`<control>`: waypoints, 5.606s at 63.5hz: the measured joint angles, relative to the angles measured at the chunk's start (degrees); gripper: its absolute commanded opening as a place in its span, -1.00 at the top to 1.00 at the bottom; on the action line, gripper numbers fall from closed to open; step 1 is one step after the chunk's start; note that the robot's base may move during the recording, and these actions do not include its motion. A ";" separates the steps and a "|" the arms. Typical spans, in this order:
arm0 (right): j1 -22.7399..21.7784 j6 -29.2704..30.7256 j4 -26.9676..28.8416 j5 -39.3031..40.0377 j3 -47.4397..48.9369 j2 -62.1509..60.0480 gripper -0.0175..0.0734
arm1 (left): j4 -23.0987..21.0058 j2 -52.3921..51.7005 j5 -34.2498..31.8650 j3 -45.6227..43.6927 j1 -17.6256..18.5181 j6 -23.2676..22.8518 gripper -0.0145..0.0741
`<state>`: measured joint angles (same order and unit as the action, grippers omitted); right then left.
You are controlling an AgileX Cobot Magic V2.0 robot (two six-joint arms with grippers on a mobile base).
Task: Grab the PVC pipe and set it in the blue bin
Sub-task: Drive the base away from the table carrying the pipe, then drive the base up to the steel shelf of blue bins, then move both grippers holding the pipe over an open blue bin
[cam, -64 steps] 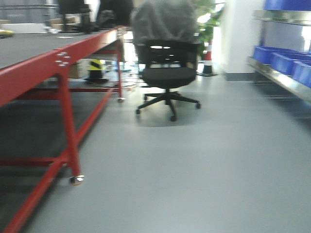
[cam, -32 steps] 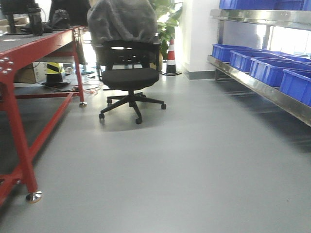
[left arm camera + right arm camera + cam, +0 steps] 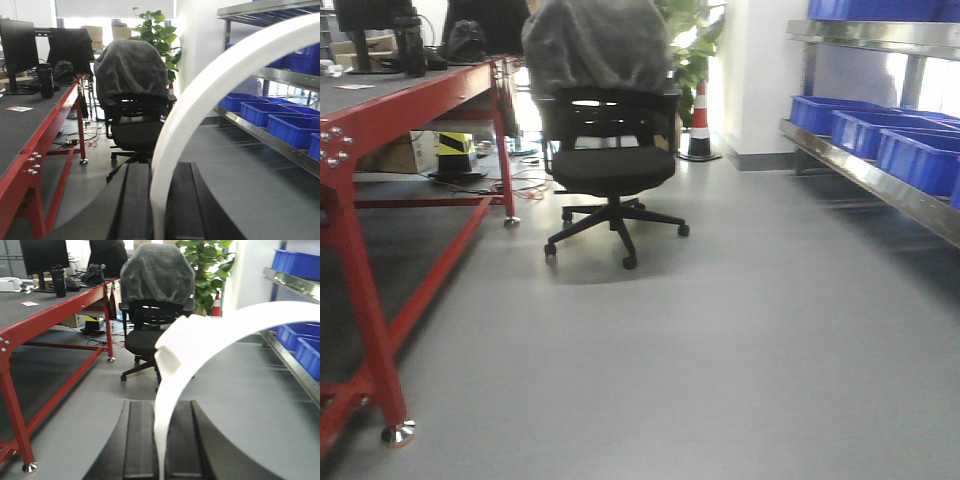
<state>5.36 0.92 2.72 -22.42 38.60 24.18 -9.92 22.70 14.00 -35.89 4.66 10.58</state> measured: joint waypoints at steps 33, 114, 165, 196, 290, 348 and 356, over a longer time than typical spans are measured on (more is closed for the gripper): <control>0.00 0.00 0.00 0.00 0.00 0.00 0.97 | 0.00 0.00 0.00 0.00 0.00 0.00 0.92; 0.00 0.00 0.00 0.00 0.00 0.00 0.97 | 0.00 0.00 0.00 0.00 0.00 0.00 0.92; 0.00 0.00 0.00 0.00 0.00 0.00 0.97 | 0.00 0.00 0.00 0.00 0.00 0.00 0.92; 0.00 0.00 0.00 0.00 0.00 0.00 0.97 | 0.00 0.00 0.00 0.00 0.00 0.00 0.92; 0.00 0.00 0.00 0.03 0.00 0.00 0.97 | 0.00 0.00 -0.20 0.13 0.00 0.00 0.92; 0.00 0.00 0.00 0.03 0.00 0.00 0.97 | 0.00 0.00 -0.20 0.13 0.00 0.00 0.92; 0.00 0.00 0.00 0.51 0.00 0.00 0.97 | 0.00 0.00 -0.20 0.13 0.00 0.00 0.92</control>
<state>5.36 0.92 2.72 -21.91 38.60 24.18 -9.92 22.70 13.79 -35.76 4.66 10.58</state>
